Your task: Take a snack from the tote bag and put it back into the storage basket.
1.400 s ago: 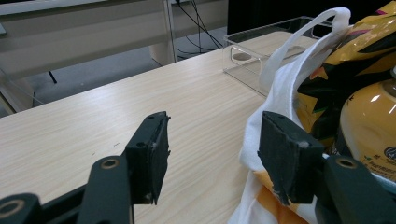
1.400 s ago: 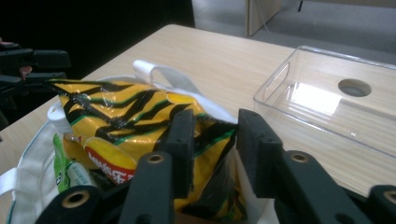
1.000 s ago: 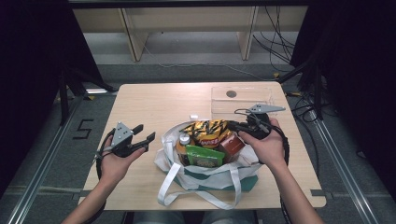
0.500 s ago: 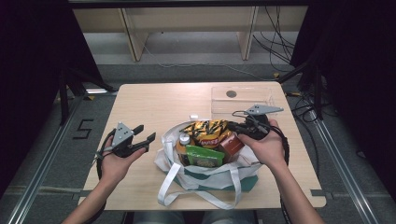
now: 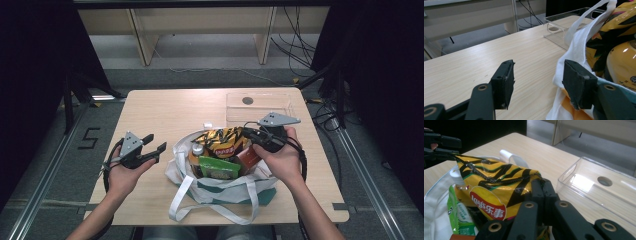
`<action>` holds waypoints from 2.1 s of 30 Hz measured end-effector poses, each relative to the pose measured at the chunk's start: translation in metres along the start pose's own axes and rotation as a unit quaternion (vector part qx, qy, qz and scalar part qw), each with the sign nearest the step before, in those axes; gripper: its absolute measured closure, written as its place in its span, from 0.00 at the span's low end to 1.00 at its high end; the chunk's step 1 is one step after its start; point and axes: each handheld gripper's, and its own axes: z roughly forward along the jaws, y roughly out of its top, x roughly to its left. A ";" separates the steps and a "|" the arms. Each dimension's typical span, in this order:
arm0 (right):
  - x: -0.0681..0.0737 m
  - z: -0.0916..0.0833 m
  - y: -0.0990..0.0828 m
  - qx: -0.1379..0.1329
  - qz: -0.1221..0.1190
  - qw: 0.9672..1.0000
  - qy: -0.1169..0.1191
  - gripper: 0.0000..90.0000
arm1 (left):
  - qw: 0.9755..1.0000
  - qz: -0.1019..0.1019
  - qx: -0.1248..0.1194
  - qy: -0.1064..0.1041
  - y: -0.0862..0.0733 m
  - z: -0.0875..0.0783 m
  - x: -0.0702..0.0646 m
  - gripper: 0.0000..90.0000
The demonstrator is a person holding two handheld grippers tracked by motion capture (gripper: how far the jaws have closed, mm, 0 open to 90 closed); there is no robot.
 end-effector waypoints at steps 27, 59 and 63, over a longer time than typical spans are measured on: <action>0.007 -0.020 0.020 -0.089 -0.015 0.996 -0.024 1.00 | 1.000 -0.005 -0.001 -0.003 -0.002 0.002 -0.001 0.47; 0.002 -0.041 0.046 -0.173 -0.008 0.983 -0.061 1.00 | 1.000 -0.005 0.003 -0.006 -0.004 0.004 -0.002 0.46; 0.001 -0.046 0.050 -0.179 -0.010 0.982 -0.060 1.00 | 1.000 -0.006 0.003 -0.005 -0.004 0.004 -0.002 0.46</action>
